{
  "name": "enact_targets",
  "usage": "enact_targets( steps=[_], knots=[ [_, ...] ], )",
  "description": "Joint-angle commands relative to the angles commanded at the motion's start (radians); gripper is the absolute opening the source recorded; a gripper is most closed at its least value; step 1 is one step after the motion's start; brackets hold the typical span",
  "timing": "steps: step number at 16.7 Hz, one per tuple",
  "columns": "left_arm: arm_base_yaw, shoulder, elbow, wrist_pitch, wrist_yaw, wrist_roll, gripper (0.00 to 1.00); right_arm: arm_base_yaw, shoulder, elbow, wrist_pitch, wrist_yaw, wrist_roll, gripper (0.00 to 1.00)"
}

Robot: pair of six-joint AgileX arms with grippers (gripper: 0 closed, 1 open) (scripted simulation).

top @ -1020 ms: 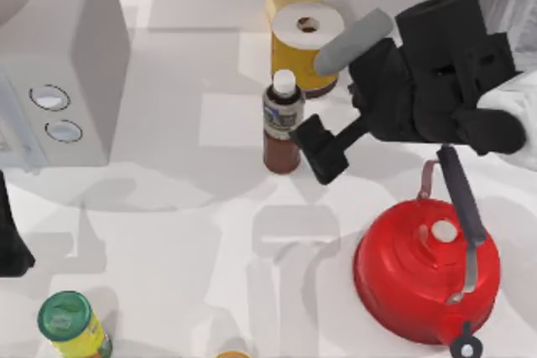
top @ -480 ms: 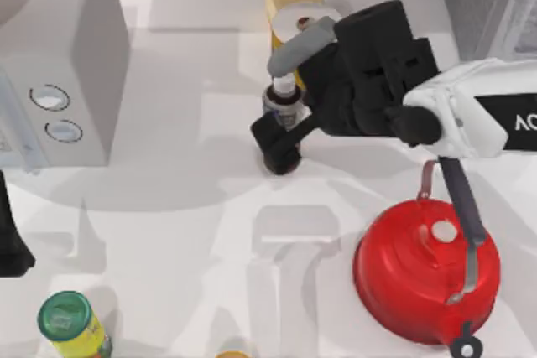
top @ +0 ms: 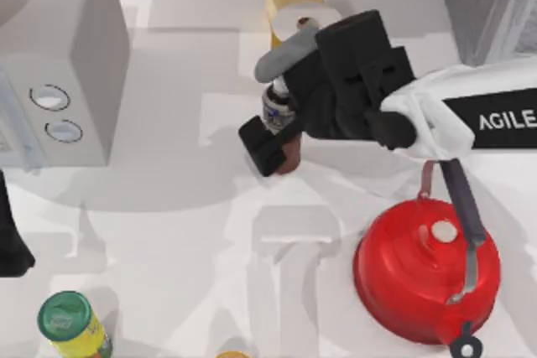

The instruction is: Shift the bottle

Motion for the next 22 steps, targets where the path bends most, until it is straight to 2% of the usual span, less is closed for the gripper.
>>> enact_targets(
  steps=[13,22],
  knots=[
    [0.000,0.000,0.000,0.000,0.000,0.000,1.00,0.000,0.000,0.000,0.000,0.000,0.000,0.02],
    [0.000,0.000,0.000,0.000,0.000,0.000,1.00,-0.003,-0.002,0.000,0.000,0.000,0.001,0.00]
  ],
)
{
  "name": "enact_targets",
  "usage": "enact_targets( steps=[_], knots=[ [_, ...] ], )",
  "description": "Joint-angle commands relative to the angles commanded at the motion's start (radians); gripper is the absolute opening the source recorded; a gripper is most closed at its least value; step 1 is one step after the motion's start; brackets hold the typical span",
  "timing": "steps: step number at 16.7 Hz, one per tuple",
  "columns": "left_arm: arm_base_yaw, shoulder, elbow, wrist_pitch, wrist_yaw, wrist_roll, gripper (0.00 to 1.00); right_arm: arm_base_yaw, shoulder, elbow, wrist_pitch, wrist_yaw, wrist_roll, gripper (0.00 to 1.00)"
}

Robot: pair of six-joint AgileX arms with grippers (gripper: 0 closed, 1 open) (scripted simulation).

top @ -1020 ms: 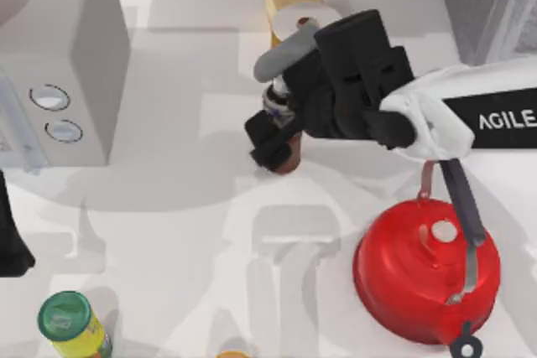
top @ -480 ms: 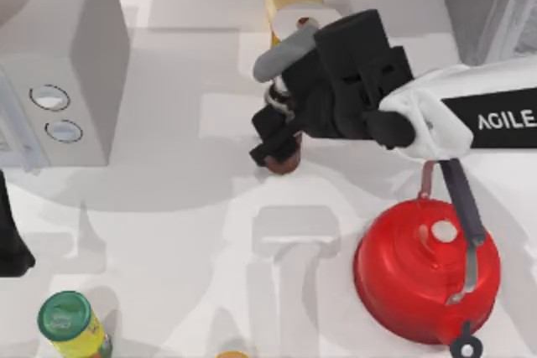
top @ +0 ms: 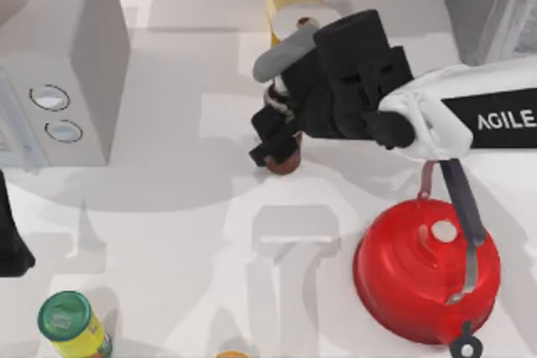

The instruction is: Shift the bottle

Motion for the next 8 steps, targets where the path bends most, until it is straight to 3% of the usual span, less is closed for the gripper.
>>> enact_targets(
  steps=[4,8],
  knots=[
    [0.000,0.000,0.000,0.000,0.000,0.000,1.00,-0.055,-0.069,-0.044,-0.006,0.010,0.018,0.00],
    [0.000,0.000,0.000,0.000,0.000,0.000,1.00,-0.200,-0.269,-0.193,-0.049,0.053,0.062,0.00]
  ],
)
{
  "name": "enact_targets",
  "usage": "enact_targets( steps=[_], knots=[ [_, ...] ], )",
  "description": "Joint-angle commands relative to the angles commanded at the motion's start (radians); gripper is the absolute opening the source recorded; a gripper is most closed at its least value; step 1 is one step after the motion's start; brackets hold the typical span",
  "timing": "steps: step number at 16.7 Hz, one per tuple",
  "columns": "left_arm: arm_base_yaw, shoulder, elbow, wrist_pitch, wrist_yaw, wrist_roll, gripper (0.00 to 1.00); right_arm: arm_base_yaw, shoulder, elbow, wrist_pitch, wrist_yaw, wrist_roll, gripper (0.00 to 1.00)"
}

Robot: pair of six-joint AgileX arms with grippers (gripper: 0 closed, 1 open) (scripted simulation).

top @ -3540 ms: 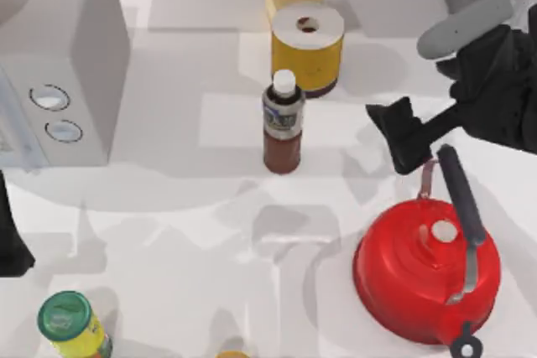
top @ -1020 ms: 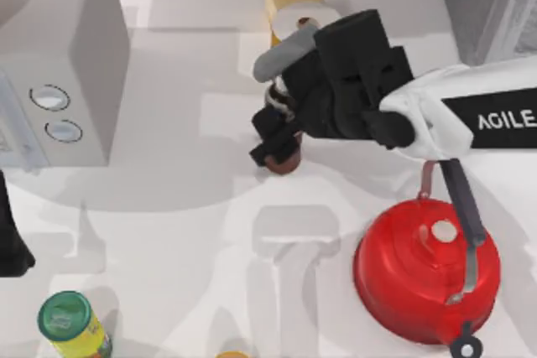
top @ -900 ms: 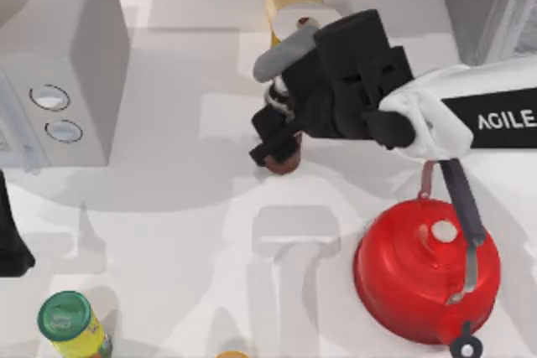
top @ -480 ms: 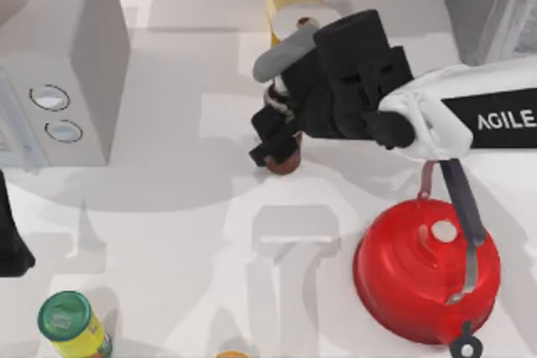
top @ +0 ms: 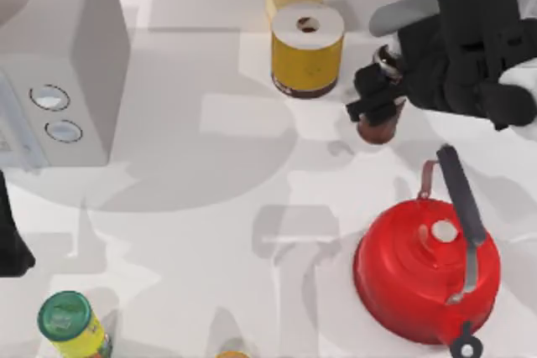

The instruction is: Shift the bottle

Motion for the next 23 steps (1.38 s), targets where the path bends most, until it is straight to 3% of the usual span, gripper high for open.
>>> enact_targets(
  steps=[8,14,23],
  knots=[
    [0.000,0.000,0.000,0.000,0.000,0.000,1.00,-0.318,-0.357,-0.290,-0.084,0.143,0.076,0.00],
    [0.000,0.000,0.000,0.000,0.000,0.000,1.00,-0.321,-0.343,-0.293,-0.069,0.147,0.076,0.00],
    [0.000,0.000,0.000,0.000,0.000,0.000,1.00,-0.333,-0.119,-0.304,0.169,0.145,0.074,0.00]
  ],
)
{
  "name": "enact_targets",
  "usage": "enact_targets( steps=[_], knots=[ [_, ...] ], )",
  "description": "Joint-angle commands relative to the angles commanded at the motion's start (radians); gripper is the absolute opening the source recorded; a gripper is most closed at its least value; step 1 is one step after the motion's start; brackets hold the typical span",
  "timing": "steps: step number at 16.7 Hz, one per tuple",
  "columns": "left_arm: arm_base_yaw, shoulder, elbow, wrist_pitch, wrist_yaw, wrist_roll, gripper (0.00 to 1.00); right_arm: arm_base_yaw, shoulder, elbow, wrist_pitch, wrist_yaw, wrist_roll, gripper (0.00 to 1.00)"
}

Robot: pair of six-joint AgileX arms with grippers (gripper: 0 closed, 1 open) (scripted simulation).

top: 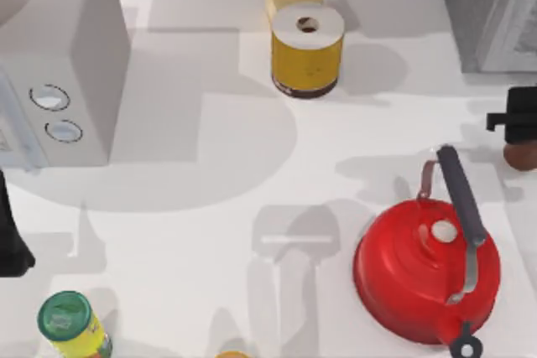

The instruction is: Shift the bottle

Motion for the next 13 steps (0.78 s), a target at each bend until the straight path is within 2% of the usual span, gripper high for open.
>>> enact_targets(
  steps=[5,13],
  knots=[
    [0.000,0.000,0.000,0.000,0.000,0.000,1.00,-0.002,0.016,-0.004,0.018,-0.001,-0.001,0.00],
    [0.000,0.000,0.000,0.000,0.000,0.000,1.00,-0.002,0.016,-0.004,0.018,-0.001,-0.001,0.60]
  ],
)
